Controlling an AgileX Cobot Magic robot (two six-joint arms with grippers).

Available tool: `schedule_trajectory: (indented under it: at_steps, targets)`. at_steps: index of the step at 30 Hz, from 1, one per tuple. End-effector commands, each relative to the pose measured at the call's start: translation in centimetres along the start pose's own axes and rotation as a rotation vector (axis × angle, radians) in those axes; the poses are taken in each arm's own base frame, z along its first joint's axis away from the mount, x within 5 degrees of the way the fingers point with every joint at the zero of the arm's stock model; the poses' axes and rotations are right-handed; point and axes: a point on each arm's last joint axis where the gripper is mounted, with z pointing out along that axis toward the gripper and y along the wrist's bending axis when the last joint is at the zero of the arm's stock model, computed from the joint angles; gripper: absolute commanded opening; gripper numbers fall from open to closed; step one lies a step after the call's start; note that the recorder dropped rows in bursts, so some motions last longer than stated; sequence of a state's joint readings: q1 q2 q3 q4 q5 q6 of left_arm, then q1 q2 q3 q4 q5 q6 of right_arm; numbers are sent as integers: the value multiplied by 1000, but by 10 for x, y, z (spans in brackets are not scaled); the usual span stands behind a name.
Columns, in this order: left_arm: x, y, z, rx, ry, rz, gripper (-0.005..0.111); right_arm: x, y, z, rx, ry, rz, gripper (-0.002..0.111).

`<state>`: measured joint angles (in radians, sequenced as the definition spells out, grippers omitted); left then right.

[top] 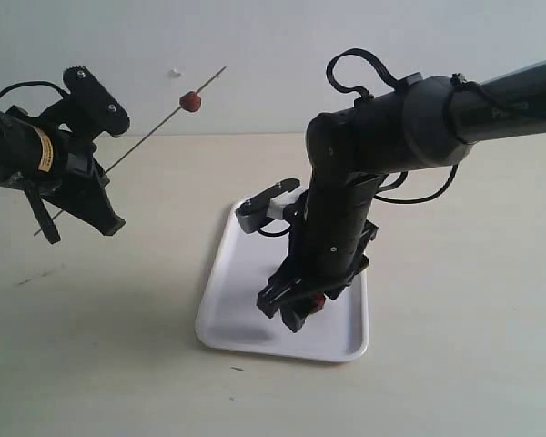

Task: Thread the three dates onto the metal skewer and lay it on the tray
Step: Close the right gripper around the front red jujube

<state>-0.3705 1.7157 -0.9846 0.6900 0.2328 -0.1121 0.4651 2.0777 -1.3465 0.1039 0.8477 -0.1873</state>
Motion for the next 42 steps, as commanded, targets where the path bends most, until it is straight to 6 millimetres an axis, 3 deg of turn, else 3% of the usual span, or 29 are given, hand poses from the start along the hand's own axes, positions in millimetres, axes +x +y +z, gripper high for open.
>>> schedule_trajectory:
  at_steps: [1,9,17,31,42]
  targets:
    - [-5,2,-4,-3,-25,-23,0,0,-1,0,14,-13,-2,64]
    - [-4,2,-4,-3,-25,-26,0,-4,-3,-1,35,-52,-15,64]
    - [-5,2,-4,-2,-29,-26,0,-1,-4,21,25,10,-3,64]
    - [-5,2,-4,-2,-34,-20,0,2,-4,21,23,43,22,39]
    - [-5,2,-4,-2,-36,-20,0,2,-4,21,22,45,38,30]
